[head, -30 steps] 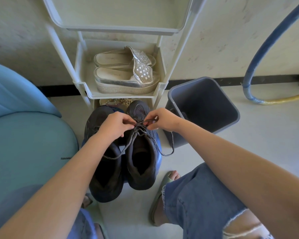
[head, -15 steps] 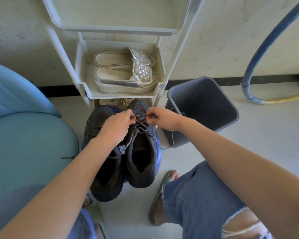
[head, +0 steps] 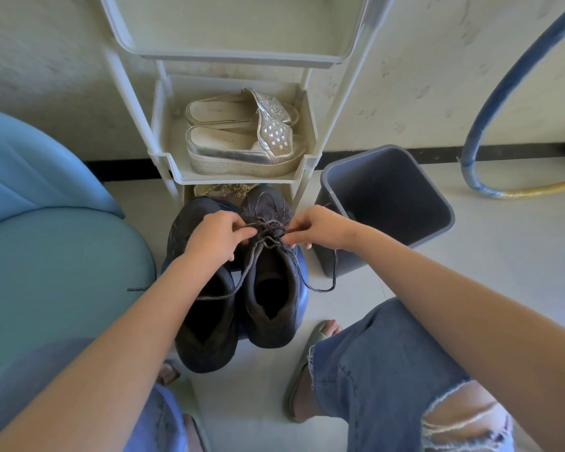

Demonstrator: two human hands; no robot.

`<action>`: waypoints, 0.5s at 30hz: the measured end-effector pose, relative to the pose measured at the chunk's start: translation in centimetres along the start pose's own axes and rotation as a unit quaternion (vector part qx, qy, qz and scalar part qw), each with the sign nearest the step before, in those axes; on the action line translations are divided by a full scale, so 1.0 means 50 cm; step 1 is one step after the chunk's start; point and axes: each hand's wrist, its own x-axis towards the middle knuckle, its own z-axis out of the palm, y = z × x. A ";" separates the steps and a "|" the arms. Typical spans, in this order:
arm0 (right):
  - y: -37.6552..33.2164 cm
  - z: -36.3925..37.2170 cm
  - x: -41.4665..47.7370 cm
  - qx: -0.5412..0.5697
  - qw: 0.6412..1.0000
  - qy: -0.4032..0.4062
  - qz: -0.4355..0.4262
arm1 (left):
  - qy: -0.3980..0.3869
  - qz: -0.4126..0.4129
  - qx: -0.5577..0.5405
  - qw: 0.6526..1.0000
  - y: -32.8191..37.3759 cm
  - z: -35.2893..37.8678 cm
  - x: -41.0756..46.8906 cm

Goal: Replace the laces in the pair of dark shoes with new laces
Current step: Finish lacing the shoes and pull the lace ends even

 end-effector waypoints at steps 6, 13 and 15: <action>-0.012 0.010 -0.014 -0.006 0.999 -0.030 0.039 | -0.098 -0.053 -0.021 0.994 0.003 -0.006 -0.027; -0.013 0.006 -0.036 -0.011 0.999 -0.026 0.038 | -0.054 -0.030 0.050 0.997 0.018 -0.023 -0.050; -0.017 0.009 -0.038 -0.009 0.999 -0.023 0.044 | -0.064 -0.028 0.048 0.996 0.025 -0.022 -0.055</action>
